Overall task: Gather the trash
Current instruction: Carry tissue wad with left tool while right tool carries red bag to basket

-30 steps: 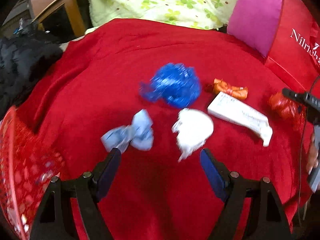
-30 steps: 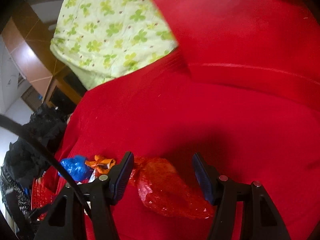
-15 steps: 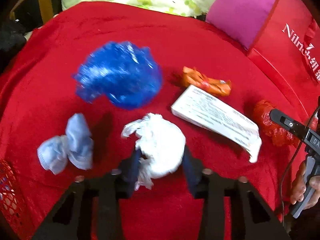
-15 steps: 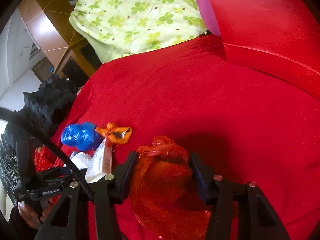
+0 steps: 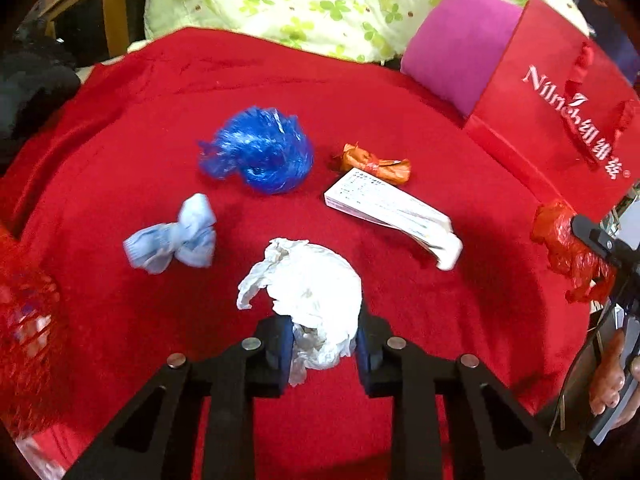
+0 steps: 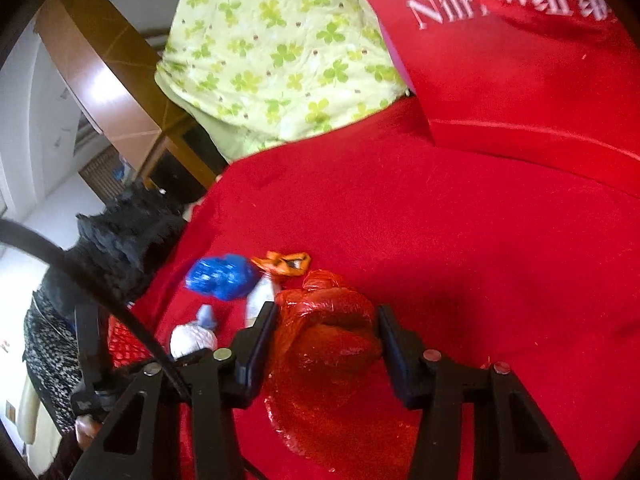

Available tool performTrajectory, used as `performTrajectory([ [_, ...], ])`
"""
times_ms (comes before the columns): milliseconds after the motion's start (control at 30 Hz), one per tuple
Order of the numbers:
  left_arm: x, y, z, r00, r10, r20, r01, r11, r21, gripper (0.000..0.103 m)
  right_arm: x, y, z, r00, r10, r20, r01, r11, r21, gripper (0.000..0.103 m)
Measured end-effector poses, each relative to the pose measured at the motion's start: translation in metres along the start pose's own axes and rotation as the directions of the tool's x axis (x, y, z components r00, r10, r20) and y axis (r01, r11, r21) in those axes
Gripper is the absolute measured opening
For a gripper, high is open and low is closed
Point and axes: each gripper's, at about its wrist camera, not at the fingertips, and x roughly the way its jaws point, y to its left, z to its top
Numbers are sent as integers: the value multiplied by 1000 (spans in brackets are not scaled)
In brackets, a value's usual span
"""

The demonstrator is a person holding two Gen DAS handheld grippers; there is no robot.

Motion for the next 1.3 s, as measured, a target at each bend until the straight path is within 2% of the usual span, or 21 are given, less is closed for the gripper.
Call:
performTrajectory([
  [167,-63,8,-26,998,23,60,-24,1000,16,28,-26,30,-5,999,36,26,-36,999,-27,53],
  [233,-75,14,-23,997,32,77,-34,999,17,28,-33,44,-7,998,49,34,-47,998,-49,53],
  [433,-121,39,-43,987,97,127,-96,995,-12,28,-44,88,-14,994,103,40,-99,990,-102,53],
  [667,-157,60,-61,971,137,197,-130,990,-48,28,-42,143,-29,988,157,10,-152,971,-182,53],
  [933,-180,86,-74,958,171,231,-149,983,-109,28,-30,194,-49,978,201,-57,-209,945,-251,53],
  [1133,-195,102,-78,933,237,270,-205,969,-142,28,-20,233,-61,971,220,-98,-240,918,-317,53],
  [1300,-206,116,-81,902,310,301,-269,948,-171,28,-9,268,-73,963,237,-128,-268,888,-373,53],
])
